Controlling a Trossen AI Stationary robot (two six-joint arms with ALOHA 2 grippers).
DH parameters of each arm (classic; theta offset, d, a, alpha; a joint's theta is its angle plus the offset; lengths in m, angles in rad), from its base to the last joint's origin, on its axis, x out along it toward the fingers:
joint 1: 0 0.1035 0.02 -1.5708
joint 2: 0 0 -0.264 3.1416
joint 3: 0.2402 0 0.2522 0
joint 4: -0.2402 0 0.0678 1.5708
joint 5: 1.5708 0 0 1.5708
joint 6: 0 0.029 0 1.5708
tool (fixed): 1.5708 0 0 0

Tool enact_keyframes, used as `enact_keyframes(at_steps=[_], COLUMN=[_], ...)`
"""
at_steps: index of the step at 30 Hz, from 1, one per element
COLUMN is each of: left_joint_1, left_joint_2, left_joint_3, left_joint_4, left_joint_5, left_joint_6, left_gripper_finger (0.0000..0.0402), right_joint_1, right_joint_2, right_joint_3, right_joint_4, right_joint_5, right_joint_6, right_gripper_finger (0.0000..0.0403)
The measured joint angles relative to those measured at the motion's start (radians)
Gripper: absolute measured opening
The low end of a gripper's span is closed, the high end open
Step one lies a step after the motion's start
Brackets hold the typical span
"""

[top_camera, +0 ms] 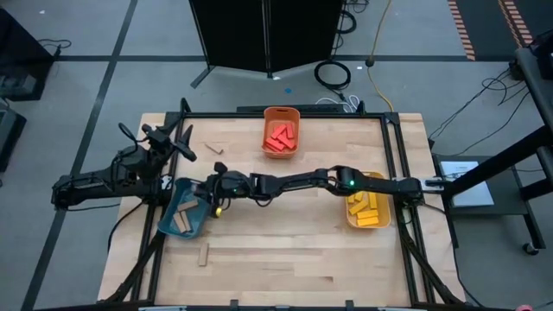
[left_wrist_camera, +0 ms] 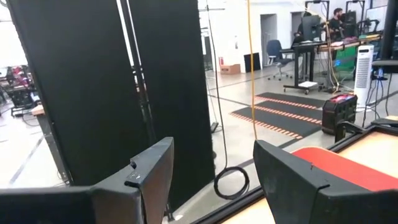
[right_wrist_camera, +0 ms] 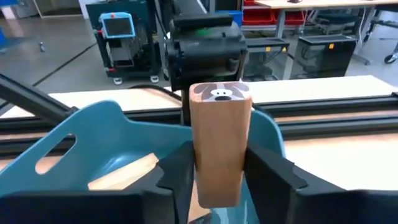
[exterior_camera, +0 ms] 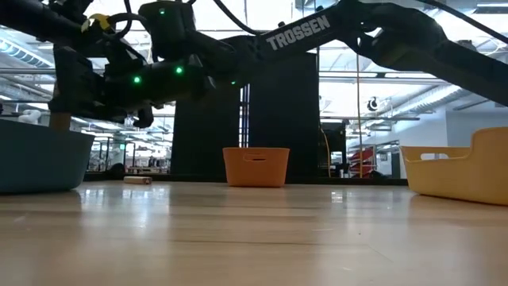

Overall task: Sort blocks
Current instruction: Put the bottom right brown block into the blue bin, then put the bottom brown block into the blue bin

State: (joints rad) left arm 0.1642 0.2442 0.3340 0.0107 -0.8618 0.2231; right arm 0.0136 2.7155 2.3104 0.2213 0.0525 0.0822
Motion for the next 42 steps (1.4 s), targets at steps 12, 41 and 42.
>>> enact_keyframes(at_steps=[12,41,42], left_joint_1=[0.0,-0.001,-0.001], left_joint_2=[0.002,0.002,0.002], left_joint_3=[0.0,-0.001,-0.001], left_joint_4=[0.006,0.043,0.042], left_joint_5=[0.025,0.727,0.727], left_joint_6=[0.0,-0.192,-0.192], left_gripper_finger=[0.0219,0.0219,0.0219], right_joint_1=[0.005,0.259,0.259], right_joint_2=[-0.007,0.08,0.088], right_joint_3=[0.0,0.003,0.004], right_joint_4=[-0.021,0.133,0.136], right_joint_5=[-0.007,0.06,0.06], right_joint_6=[0.02,-0.089,-0.077], right_gripper_finger=[0.0191,0.0185,0.0185])
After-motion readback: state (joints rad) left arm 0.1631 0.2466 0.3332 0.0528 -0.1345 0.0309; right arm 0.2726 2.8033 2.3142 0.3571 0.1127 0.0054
